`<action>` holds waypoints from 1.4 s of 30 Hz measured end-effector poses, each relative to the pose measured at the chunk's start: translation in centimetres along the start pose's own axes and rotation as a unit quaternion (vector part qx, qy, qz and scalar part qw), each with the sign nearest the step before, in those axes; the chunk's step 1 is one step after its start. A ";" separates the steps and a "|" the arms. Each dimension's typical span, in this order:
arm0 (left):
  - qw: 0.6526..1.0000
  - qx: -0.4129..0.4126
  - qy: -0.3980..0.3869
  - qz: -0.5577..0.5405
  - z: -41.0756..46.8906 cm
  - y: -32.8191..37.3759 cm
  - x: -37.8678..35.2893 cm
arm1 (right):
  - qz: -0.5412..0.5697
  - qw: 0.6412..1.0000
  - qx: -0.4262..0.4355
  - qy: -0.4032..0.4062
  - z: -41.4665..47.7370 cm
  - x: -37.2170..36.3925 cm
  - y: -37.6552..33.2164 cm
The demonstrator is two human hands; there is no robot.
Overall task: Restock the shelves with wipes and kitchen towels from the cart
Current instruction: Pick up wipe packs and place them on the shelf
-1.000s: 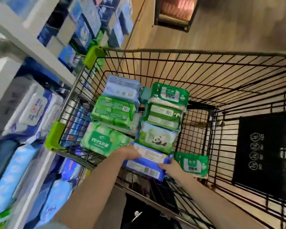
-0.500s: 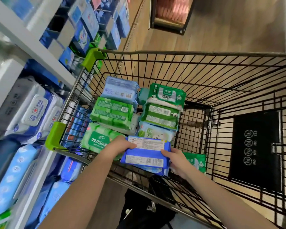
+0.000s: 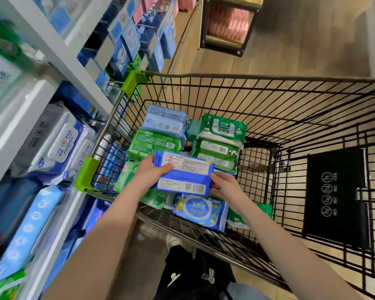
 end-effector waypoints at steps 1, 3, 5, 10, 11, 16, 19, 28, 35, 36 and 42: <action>1.000 -0.008 0.018 0.008 0.0 -0.2 0.3 | -0.040 0.999 -0.015 0.021 0.4 0.5 0.9; 0.998 -0.017 0.050 0.020 0.1 -1.1 0.9 | -0.148 0.986 -0.054 0.057 1.0 1.7 3.1; 0.997 -0.014 0.073 0.034 0.1 -1.9 1.5 | -0.314 0.942 -0.109 0.051 1.4 2.7 5.8; 0.991 -0.036 0.086 0.091 0.3 -1.6 1.3 | -0.301 0.929 -0.215 0.005 2.5 1.9 10.4; 0.991 -0.038 0.089 0.096 0.2 -1.6 1.3 | -0.276 0.936 -0.217 0.017 2.6 1.6 10.7; 0.987 -0.038 0.109 0.113 0.8 -1.9 1.9 | -0.169 0.956 -0.229 0.073 4.2 2.6 12.6; 0.985 -0.031 0.119 0.120 1.0 -2.2 2.1 | -0.106 0.964 -0.229 0.086 4.8 3.6 13.8; 0.986 -0.035 0.098 0.131 0.2 -1.5 1.5 | -0.082 0.973 -0.204 0.074 3.0 1.7 11.9; 0.987 -0.040 0.090 0.127 -0.4 -0.8 1.2 | -0.110 0.982 -0.143 0.054 1.8 0.6 9.3; 0.987 -0.040 0.088 0.124 -0.5 -0.8 1.2 | -0.139 0.980 -0.129 0.058 1.7 0.4 8.8; 0.989 -0.063 0.085 0.107 -2.0 0.4 1.3 | -0.212 0.975 -0.059 0.044 -0.4 0.0 5.1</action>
Point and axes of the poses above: each hand's wrist, its own z-axis towards the middle knuckle, its own x-axis out of the back of the hand, y = z × x, the point moved 8 cm from there along z, towards the middle knuckle, and after that the axes turned 3 degrees about -x, right-handed, at the moved point
